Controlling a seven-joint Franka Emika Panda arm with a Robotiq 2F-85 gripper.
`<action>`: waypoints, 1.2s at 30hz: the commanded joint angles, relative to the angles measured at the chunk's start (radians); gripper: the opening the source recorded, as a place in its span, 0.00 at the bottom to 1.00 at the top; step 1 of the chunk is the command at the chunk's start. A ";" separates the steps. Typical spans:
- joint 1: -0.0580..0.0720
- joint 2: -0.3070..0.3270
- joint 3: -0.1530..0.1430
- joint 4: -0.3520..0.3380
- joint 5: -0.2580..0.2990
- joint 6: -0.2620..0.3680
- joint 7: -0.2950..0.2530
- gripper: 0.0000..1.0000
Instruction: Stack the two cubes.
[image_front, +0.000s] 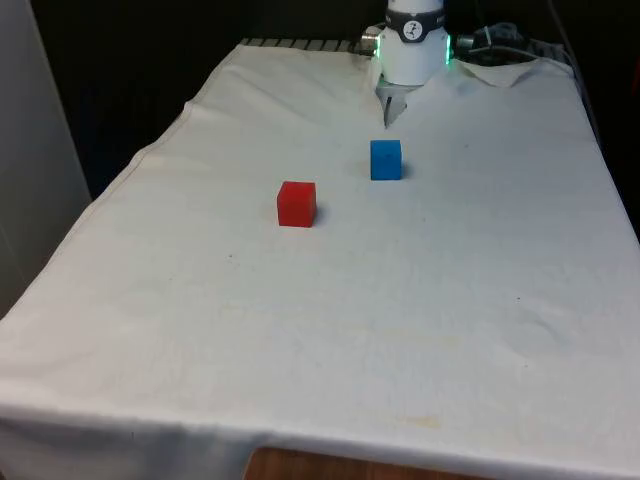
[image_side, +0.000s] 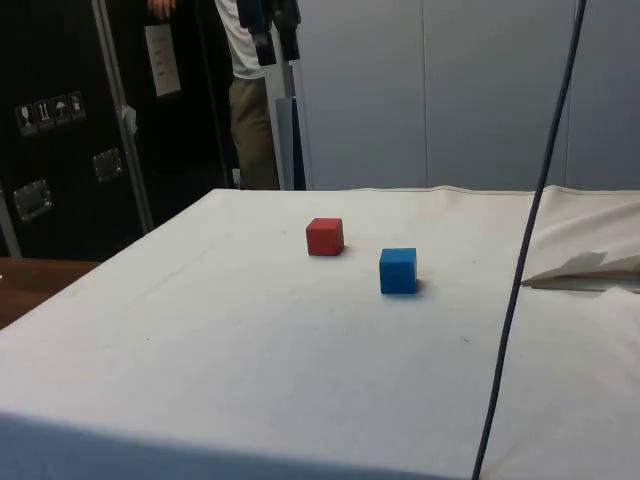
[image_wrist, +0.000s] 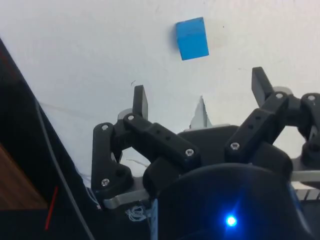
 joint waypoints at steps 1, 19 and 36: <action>-0.001 -0.011 -0.001 -0.011 -0.006 0.005 -0.006 1.00; -0.001 -0.091 -0.006 -0.179 -0.018 0.152 -0.040 1.00; -0.005 -0.098 -0.016 -0.220 -0.066 0.202 -0.036 1.00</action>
